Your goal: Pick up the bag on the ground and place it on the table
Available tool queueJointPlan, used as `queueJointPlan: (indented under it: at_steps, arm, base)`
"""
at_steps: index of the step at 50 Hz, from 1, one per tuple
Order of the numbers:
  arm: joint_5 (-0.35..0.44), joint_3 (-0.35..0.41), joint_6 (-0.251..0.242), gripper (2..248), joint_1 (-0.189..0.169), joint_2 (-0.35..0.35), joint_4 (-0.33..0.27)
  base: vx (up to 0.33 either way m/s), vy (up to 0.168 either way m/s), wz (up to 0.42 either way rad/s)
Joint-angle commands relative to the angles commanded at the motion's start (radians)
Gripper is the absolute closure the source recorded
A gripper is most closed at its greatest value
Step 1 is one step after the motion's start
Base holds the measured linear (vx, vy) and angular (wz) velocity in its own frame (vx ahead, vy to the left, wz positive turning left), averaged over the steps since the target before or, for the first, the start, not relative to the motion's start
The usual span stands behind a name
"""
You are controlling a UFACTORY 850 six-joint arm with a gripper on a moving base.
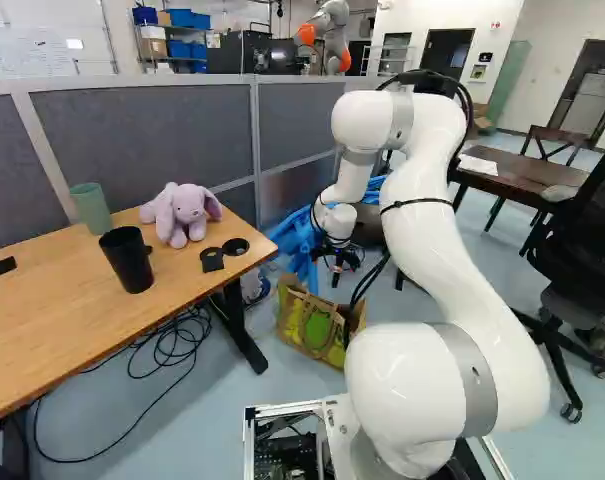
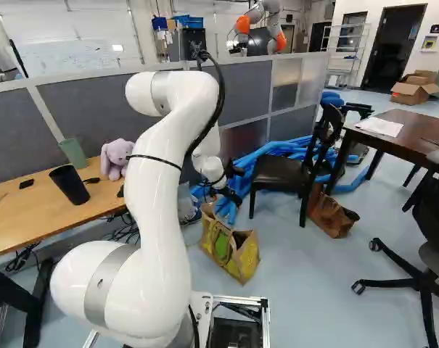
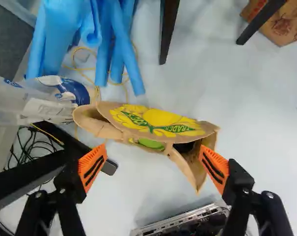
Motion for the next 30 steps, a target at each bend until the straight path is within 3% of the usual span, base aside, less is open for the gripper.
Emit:
queueJointPlan:
  at_steps: [30]
  arm:
    - [0.0, -0.074, -0.315, 3, 0.0, -0.109, 0.0]
  base:
    - [0.0, 0.0, 0.0]
